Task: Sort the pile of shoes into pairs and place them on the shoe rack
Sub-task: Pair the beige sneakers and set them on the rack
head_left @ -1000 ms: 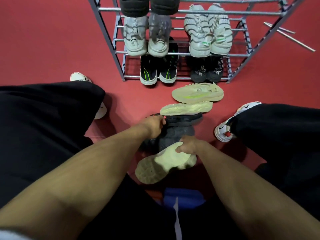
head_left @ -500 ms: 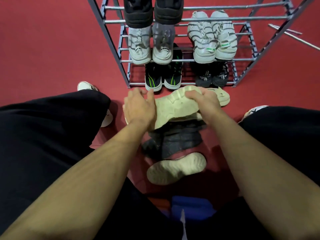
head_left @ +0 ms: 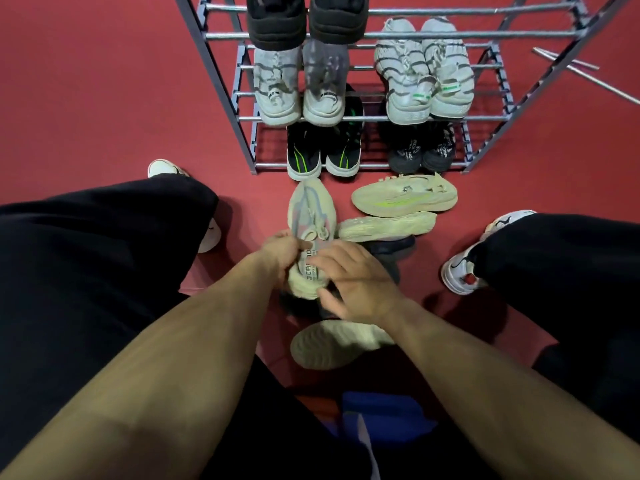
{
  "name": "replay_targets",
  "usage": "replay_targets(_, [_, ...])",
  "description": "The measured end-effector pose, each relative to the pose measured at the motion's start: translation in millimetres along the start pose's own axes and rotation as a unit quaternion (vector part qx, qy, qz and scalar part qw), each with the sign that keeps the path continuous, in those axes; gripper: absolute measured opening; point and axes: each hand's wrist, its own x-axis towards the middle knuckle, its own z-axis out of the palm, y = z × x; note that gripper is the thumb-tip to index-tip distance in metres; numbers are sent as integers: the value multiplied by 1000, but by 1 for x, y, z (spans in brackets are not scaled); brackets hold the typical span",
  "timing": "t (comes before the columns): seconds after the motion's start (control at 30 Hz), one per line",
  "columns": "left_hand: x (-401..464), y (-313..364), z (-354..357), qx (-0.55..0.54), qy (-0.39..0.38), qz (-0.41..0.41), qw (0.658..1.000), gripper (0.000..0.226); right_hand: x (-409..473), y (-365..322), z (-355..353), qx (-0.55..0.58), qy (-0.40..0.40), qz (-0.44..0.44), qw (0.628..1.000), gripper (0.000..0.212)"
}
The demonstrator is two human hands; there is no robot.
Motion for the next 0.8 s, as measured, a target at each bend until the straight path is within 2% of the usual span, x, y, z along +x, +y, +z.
replay_targets(0.07, [7, -1, -7, -30, -2, -2, 1000, 21, -2, 5, 0, 34, 15, 172, 984, 32])
replay_targets(0.1, [5, 0, -9, -37, -5, -12, 999, 19, -9, 19, 3, 42, -4, 273, 961, 27])
replay_targets(0.13, [3, 1, -9, -46, -6, -25, 999, 14, -18, 33, 3, 42, -66, 348, 934, 25])
replay_targets(0.17, [-1, 3, -9, -49, -7, -34, 998, 11, -31, 46, 4, 38, -161, 382, 909, 26])
replay_targets(0.23, [-1, 2, -8, -44, -9, -32, 998, 12, -54, 64, 3, 24, -319, 397, 860, 28])
replay_targets(0.27, [0, 0, -8, -41, -12, -25, 999, 15, -63, 68, 5, -4, -335, 398, 854, 27])
replay_targets(0.4, [12, -6, -5, -30, -12, -17, 999, 19, -48, 66, 7, -36, -109, 429, 896, 21])
replay_targets(0.5, [16, -7, -1, -36, -5, -12, 999, 21, -9, 76, 8, -70, -79, 368, 924, 26])
replay_targets(0.6, [21, -10, -5, -47, 13, -8, 999, 22, 26, 96, 11, -119, -150, 358, 914, 42])
replay_targets(0.67, [28, -13, -10, -57, 35, -3, 998, 24, 43, 112, 11, -159, -236, 376, 882, 53])
replay_targets(0.73, [34, -13, -15, -69, 55, -3, 996, 32, 48, 130, 14, -194, -329, 387, 839, 53])
replay_targets(0.8, [39, -11, -18, -84, 63, 4, 994, 32, 44, 147, 20, -221, -363, 380, 822, 49])
